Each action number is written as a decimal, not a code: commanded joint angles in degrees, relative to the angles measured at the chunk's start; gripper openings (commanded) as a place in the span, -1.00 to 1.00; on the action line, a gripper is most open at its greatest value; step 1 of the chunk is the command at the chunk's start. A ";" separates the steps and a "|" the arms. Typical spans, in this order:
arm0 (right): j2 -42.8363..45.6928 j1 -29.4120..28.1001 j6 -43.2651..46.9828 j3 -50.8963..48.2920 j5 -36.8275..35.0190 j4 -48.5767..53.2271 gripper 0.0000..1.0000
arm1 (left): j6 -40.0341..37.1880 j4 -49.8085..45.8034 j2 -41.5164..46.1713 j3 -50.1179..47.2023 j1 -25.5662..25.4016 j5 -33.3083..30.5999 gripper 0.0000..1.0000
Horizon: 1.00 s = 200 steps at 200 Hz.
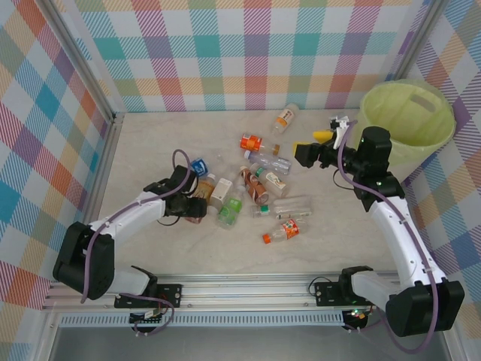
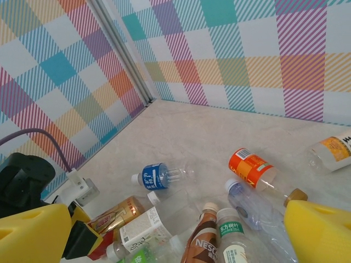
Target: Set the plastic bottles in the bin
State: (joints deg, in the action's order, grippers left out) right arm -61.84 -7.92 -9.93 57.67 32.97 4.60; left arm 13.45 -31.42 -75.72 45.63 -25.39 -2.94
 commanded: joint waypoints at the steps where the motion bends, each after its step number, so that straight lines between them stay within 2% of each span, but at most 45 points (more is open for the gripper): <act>1: -0.58 -0.34 -1.57 -1.43 -0.34 -2.66 0.99 | 2.40 -0.93 4.31 -1.68 -0.54 -2.07 0.26; 44: -1.33 -1.10 -6.75 -4.24 -0.70 -3.59 0.99 | 4.91 0.24 12.70 -4.31 -1.02 -1.14 0.19; 73: -2.25 -3.02 -11.93 -5.02 -2.95 -3.32 0.99 | 5.73 2.77 18.06 -3.85 -1.38 4.34 0.18; 95: -4.37 -3.68 -18.64 -4.19 -5.03 -2.32 0.99 | 7.87 12.08 21.87 -4.32 -2.52 12.77 0.18; 112: -6.74 -3.72 -21.98 -2.50 -1.75 -1.92 0.99 | 10.25 22.16 23.02 -5.38 -3.44 16.47 0.18; 143: -9.84 -5.10 -28.49 0.78 6.91 -3.58 0.99 | 10.51 31.68 19.28 -3.87 -4.60 21.86 0.18; 162: -10.10 -7.21 -29.38 0.64 13.98 -10.50 0.99 | 9.97 33.79 14.82 -1.14 -5.64 23.65 0.18; 185: -9.35 -10.43 -29.41 -0.11 10.41 -14.18 0.99 | 8.77 35.47 9.92 2.15 -8.07 23.58 0.17; 200: -10.09 -12.04 -28.75 1.52 6.53 -10.36 0.99 | 8.07 37.05 7.87 3.39 -9.77 22.16 0.13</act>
State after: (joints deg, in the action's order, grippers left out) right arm -72.23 -17.72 -37.71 56.27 41.01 -4.14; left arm 22.92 -0.69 -65.98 45.34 -32.71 18.31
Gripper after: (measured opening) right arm 0.996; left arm 0.586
